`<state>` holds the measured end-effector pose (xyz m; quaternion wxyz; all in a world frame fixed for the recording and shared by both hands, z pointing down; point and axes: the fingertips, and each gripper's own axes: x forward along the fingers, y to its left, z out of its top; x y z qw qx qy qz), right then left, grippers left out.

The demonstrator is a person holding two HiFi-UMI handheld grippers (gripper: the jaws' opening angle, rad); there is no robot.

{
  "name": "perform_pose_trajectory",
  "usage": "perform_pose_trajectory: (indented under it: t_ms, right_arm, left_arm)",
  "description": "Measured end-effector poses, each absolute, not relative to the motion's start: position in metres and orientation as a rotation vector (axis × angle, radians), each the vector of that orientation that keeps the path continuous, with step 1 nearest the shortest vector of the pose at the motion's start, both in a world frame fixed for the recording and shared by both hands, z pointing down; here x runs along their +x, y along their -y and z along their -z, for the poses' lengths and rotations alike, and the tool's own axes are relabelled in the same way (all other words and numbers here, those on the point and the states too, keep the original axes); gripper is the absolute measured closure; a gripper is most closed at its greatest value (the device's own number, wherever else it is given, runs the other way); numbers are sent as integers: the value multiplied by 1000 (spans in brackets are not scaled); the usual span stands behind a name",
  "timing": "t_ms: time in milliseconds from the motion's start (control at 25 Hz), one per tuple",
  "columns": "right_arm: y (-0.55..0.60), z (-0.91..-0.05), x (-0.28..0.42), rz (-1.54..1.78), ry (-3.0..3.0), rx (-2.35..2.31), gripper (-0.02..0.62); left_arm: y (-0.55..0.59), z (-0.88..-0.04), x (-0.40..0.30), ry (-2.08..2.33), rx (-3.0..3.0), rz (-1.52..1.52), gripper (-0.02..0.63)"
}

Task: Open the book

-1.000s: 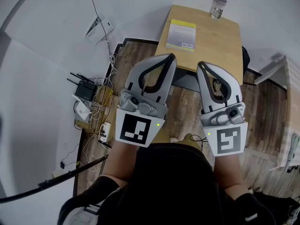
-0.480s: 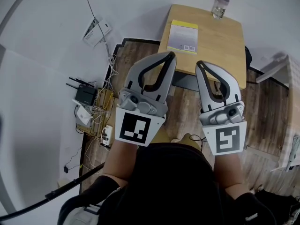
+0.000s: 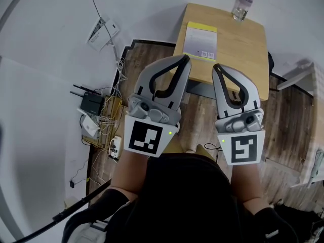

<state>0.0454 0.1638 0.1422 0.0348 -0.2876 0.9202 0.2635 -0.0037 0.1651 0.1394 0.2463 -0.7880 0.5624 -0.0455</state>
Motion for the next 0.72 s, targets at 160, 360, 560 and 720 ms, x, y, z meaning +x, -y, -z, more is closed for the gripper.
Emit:
perform_pose_trajectory:
  t_ms: [160, 360, 560, 720]
  right_arm:
    - [-148, -144, 29, -850, -2836, -901, 568]
    - [-119, -141, 13, -845, -2830, -952, 568]
    - [-88, -130, -3, -840, -2799, -1018, 568]
    - [-65, -125, -18, -848, -2783, -1064, 568]
  left_arm:
    - [-147, -137, -20, -1542, -2143, 115, 595]
    - [-119, -135, -38, -1529, -2152, 100, 595]
    - [-89, -127, -56, -1492, -2170, 94, 595]
    - [-64, -122, -71, -1463, -2184, 85, 595]
